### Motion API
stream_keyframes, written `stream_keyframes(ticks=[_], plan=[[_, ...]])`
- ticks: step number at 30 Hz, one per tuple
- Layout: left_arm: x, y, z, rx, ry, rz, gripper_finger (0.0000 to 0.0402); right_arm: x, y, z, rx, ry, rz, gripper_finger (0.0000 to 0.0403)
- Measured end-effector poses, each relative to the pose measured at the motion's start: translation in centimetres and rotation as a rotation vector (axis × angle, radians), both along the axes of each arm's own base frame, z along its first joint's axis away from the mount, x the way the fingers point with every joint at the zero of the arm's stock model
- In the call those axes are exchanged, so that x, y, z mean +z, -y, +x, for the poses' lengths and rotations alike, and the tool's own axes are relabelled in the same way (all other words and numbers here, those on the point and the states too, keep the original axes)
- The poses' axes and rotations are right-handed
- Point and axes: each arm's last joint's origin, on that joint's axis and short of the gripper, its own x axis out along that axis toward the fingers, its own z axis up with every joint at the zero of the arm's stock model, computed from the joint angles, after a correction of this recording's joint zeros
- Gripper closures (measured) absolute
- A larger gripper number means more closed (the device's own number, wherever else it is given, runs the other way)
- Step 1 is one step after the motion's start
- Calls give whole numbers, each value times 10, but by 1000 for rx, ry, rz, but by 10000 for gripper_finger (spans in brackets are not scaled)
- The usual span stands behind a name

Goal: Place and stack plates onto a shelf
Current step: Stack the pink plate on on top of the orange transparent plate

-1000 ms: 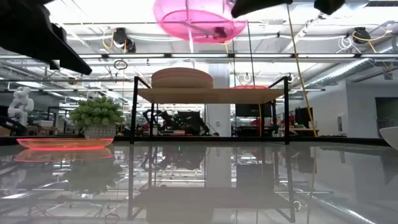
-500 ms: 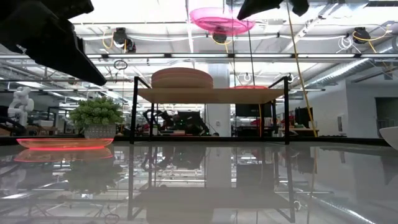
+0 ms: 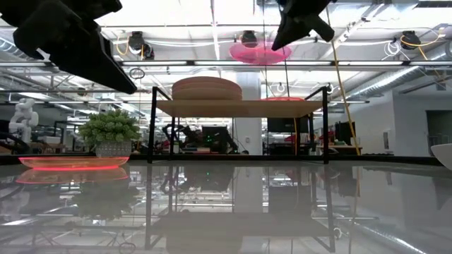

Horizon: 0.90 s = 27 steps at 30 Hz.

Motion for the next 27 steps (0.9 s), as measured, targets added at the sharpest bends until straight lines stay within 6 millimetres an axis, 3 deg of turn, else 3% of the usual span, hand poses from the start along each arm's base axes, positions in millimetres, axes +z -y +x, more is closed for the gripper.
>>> stream_keyframes(ticks=[12, 27], plan=[[0, 0, 1, -25, -11, 11, 280, -12, 52, -13, -128, -10, 130, 403], [1, -7, 7, -31, -20, -1, 280, -39, 79, -24, -142, -18, 209, 403]])
